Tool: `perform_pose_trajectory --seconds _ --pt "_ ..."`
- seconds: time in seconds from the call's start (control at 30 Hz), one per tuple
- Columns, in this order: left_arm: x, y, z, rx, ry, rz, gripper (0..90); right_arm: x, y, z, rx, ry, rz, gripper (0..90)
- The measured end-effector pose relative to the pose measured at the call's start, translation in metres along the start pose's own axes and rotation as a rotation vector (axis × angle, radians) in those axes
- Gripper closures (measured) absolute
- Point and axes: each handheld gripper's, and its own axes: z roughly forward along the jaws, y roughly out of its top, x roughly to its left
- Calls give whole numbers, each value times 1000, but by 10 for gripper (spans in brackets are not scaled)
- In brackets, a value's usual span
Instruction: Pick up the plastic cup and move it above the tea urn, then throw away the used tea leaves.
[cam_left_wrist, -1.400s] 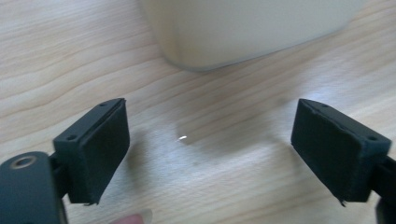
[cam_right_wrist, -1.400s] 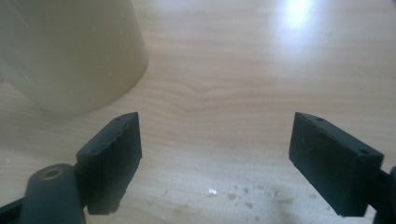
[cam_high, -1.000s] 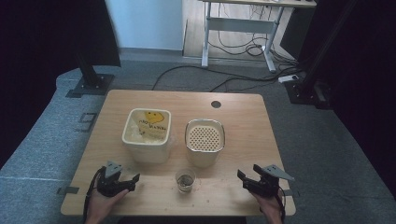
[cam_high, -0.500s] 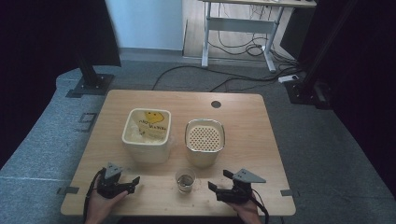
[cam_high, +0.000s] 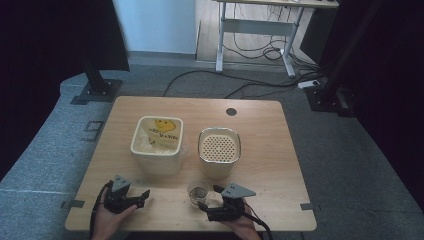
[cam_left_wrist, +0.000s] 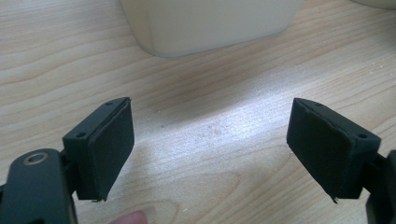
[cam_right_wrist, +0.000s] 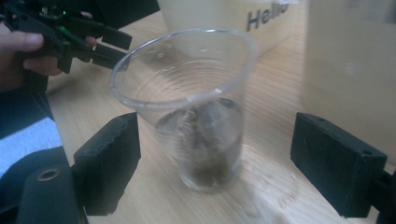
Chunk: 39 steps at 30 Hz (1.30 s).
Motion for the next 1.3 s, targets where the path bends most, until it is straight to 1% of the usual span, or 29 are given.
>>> perform_pose_trajectory --seconds 0.03,0.07,0.1,0.13,0.17,0.2,0.23,0.27,0.3,0.33,0.37,0.43,0.47,0.5,0.6,0.63,0.67,0.77,0.8,0.83,0.87,0.93,0.97,1.0,1.07,1.1,1.13,1.2,1.3 --pt "0 0 1 1 0 0 152 2 2 4 4 -3 -16 163" --pt "0 0 1 6 -2 4 152 3 4 15 15 1 -22 181" --pt "0 0 1 6 -2 5 152 2 5 20 22 0 -24 197" --pt "0 0 1 6 -2 4 152 2 5 20 22 0 -24 197" --pt "0 0 1 4 -2 3 152 2 6 25 24 2 -29 225" --pt "1 -1 0 6 -2 6 152 3 8 30 21 16 -46 312" --pt "1 -1 0 6 -2 6 152 3 8 30 21 16 -46 312" --pt "2 -2 0 7 -2 1 152 4 8 32 25 -2 -63 325" --pt "3 -2 0 10 -1 3 152 5 9 32 25 -12 -68 339" --pt "4 -3 0 9 0 -3 152 4 8 30 19 -14 -64 370" --pt "4 -3 0 9 0 -3 152 4 8 30 19 -14 -64 370" --pt "5 -3 -1 10 -1 0 152 1 8 26 10 -35 -50 379" --pt "4 -3 -2 9 -2 0 152 -2 9 19 -10 -47 -30 385" --pt "4 -3 -2 9 -2 2 152 -2 9 19 -10 -47 -30 385" --pt "4 -3 -2 13 -3 5 151 -6 15 4 -68 -77 -6 389" --pt "4 -4 -2 14 -3 6 152 -11 19 -10 -109 -98 9 390" --pt "4 -4 -2 14 -3 6 152 -11 19 -10 -109 -98 9 390" --pt "5 -4 -1 12 -5 2 152 -17 24 -29 -151 -130 15 393" --pt "5 -4 -1 12 -7 -1 151 -19 26 -36 -162 -150 14 393" --pt "6 -4 -1 11 -9 -6 151 -24 29 -50 -184 -196 15 396" --pt "6 -4 -1 10 -9 -11 151 -24 29 -50 -184 -196 15 396" --pt "7 -4 0 11 -10 -12 151 -31 32 -64 -206 -243 17 397" --pt "7 -4 0 11 -10 -13 151 -37 34 -72 -219 -277 29 399" --pt "7 -3 0 12 -12 -14 151 -37 34 -72 -219 -277 29 399" --pt "7 -3 1 12 -14 -11 152 -44 35 -80 -234 -305 48 400" --pt "6 -3 1 12 -13 -10 153 -50 34 -87 -251 -331 67 400" --pt "5 -3 2 12 -14 -8 153 -50 34 -87 -251 -331 67 400" --pt "4 -4 2 13 -15 -5 153 -54 34 -91 -269 -356 85 399" --pt "4 -4 2 13 -17 -4 152 -60 37 -96 -288 -380 101 400"
